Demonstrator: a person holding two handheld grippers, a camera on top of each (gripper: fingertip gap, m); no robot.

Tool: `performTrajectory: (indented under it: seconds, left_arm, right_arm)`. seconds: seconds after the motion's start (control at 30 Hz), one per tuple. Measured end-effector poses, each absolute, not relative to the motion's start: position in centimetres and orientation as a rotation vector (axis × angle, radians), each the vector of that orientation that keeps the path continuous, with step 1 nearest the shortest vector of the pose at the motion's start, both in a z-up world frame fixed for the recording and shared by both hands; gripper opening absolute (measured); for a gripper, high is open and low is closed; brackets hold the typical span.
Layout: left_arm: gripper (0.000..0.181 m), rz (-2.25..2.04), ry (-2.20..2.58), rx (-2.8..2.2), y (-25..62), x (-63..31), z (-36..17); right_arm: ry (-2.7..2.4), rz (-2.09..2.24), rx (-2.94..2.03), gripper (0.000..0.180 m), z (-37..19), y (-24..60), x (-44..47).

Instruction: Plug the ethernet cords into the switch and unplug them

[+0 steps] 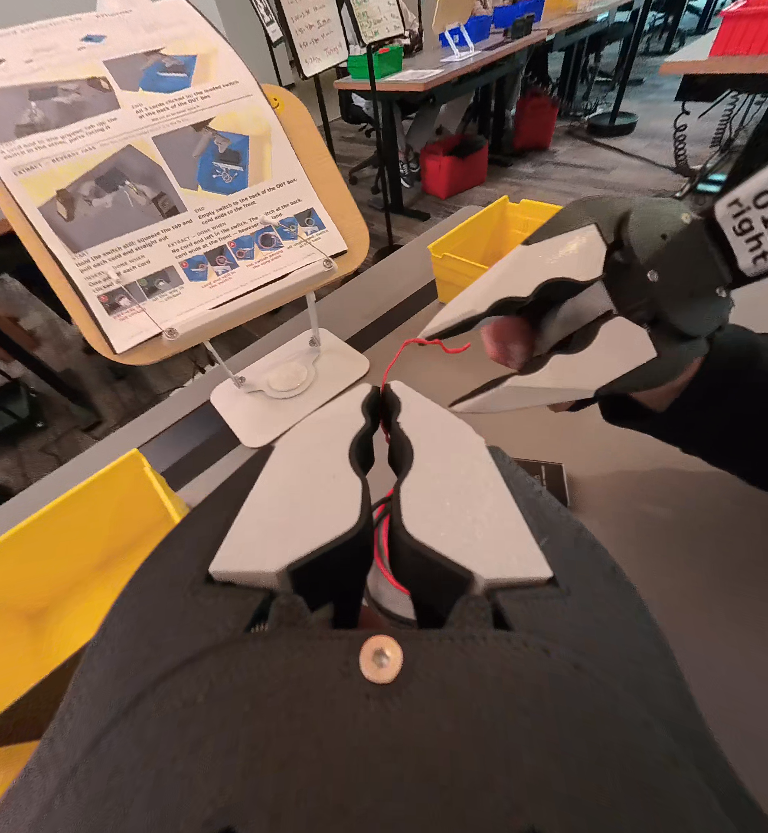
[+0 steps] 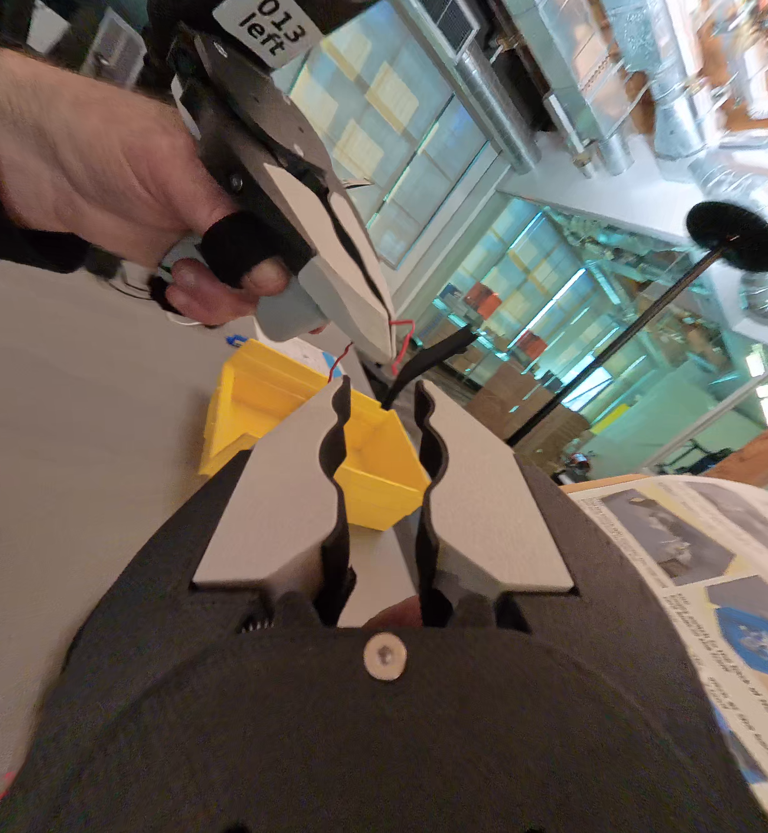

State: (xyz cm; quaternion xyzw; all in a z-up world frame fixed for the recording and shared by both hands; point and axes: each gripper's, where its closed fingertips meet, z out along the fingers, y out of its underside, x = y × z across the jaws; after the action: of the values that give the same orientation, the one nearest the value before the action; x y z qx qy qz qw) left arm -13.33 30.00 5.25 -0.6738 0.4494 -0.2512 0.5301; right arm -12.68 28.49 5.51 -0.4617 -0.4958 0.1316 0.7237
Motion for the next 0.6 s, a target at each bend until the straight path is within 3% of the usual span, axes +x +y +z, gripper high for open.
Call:
performTrajectory:
  seconds: [0.2, 0.6]
  left_arm:
    - [0.001, -0.608, 1.092, -1.619, 29.54, -12.37, 4.55]
    - [0.001, -0.595, 1.075, -1.609, 29.69, -12.33, 4.57]
  right_arm:
    - [-1.035, 0.205, -1.016, 0.001, 6.00, 29.06, -12.59]
    - [-1.081, 0.303, -1.042, 0.000, 5.32, 28.67, -12.82]
